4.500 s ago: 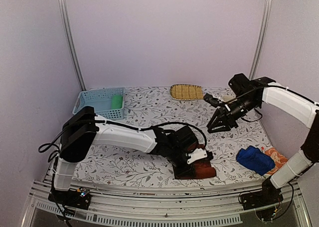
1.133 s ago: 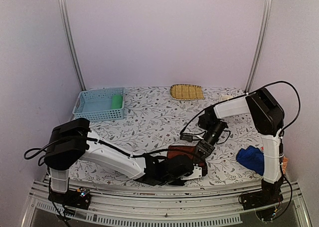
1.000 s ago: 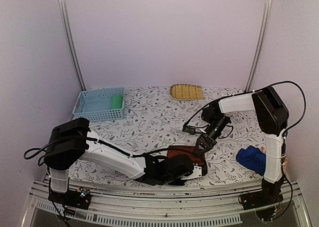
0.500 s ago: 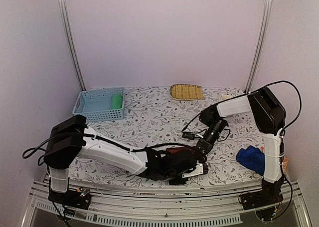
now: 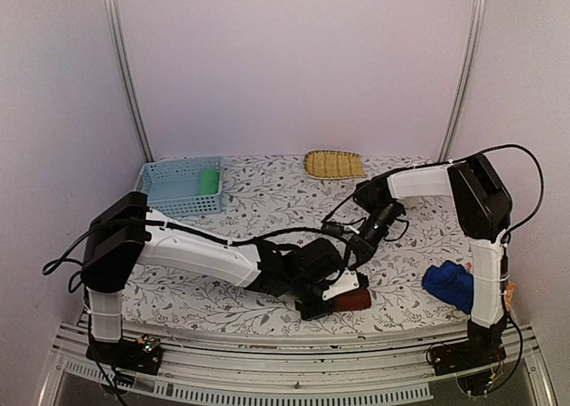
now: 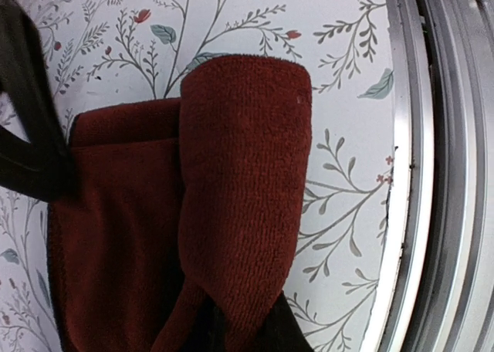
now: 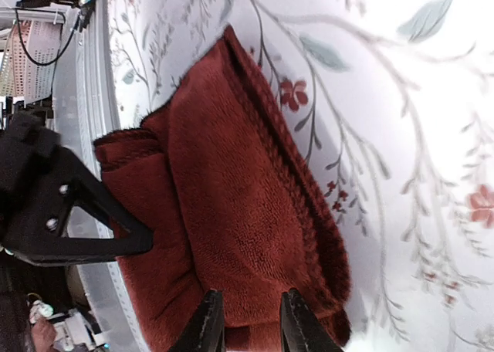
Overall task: Roll the towels
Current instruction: Roll the towel at the center of the board.
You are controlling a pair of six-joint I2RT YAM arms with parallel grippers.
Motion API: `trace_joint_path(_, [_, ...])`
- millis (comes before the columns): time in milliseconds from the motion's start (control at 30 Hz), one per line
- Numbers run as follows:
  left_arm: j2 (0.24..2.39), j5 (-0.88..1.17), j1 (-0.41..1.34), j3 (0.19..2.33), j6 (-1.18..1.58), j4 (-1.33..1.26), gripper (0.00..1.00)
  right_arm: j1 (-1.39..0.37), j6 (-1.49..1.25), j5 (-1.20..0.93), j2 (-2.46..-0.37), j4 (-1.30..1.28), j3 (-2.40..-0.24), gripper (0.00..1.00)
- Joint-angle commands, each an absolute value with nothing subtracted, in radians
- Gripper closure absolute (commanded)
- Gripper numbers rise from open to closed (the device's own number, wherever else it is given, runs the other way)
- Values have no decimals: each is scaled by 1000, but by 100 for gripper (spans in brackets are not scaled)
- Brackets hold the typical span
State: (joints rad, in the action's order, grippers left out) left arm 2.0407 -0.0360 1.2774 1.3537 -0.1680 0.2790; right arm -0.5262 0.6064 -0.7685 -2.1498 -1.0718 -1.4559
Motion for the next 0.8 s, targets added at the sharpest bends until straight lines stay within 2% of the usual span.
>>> trace_joint_path(0, [2084, 218, 1219, 1390, -75, 396, 100, -440, 651, -800, -1955, -1115, -1580, 70])
trace_joint_path(167, [2142, 408, 1165, 1450, -19, 447, 99, -399, 637, -769, -1755, -1075, -1585, 68])
trace_joint_path(367, [2247, 548, 1111, 1552, 51, 537, 98, -400, 669, -778, -1498, -967, -1403, 67])
trace_joint_path(500, [2292, 618, 1073, 1582, 108, 567, 97, -405, 773, -834, -1355, -977, -1300, 61])
trace_joint_path(600, [2316, 655, 1047, 1598, 143, 573, 97, -450, 820, -794, -1283, -963, -1209, 52])
trace_joint_path(767, [2330, 689, 1020, 1603, 184, 553, 97, -592, 837, -634, -1267, -898, -1068, 52])
